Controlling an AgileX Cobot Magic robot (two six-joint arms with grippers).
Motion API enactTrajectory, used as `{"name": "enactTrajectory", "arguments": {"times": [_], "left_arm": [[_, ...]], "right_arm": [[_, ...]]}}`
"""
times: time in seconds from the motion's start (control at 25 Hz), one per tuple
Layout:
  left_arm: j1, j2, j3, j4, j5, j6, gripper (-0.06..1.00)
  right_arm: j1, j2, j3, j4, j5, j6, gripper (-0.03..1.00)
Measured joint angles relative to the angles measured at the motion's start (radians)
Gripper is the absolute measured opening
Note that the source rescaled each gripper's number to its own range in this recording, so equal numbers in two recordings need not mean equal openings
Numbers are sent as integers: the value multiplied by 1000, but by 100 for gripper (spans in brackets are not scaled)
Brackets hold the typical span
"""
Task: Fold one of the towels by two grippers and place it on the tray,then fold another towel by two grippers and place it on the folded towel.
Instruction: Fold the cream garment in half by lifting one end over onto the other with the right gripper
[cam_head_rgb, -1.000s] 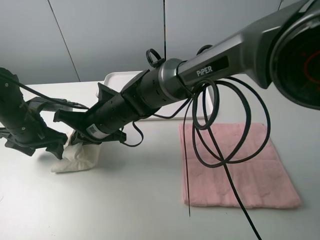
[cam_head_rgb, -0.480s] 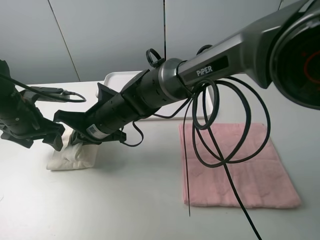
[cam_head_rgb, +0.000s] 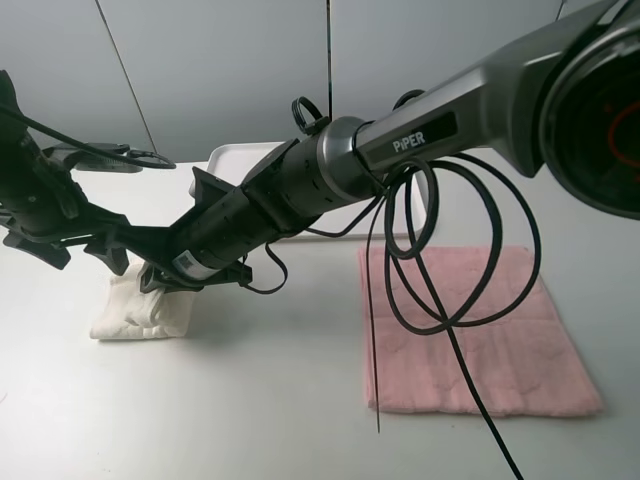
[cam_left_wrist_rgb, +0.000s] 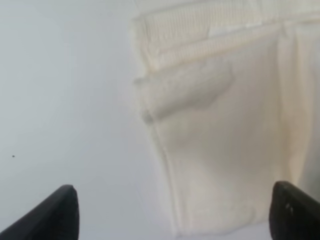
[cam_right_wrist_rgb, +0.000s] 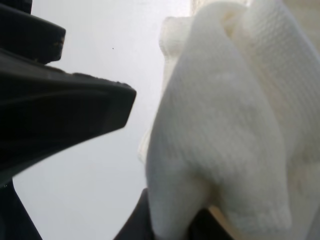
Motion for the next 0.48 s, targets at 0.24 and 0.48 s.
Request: {"name": "enactTrajectory", "arguments": {"times": [0.24,0.48], "left_arm": [[0,0,-74,-2,72,19,98],[0,0,-118,-41,102,51,98]], "right_arm": [[0,0,0,80,0,-44,11],[12,0,0,186,-12,-107,42]]}}
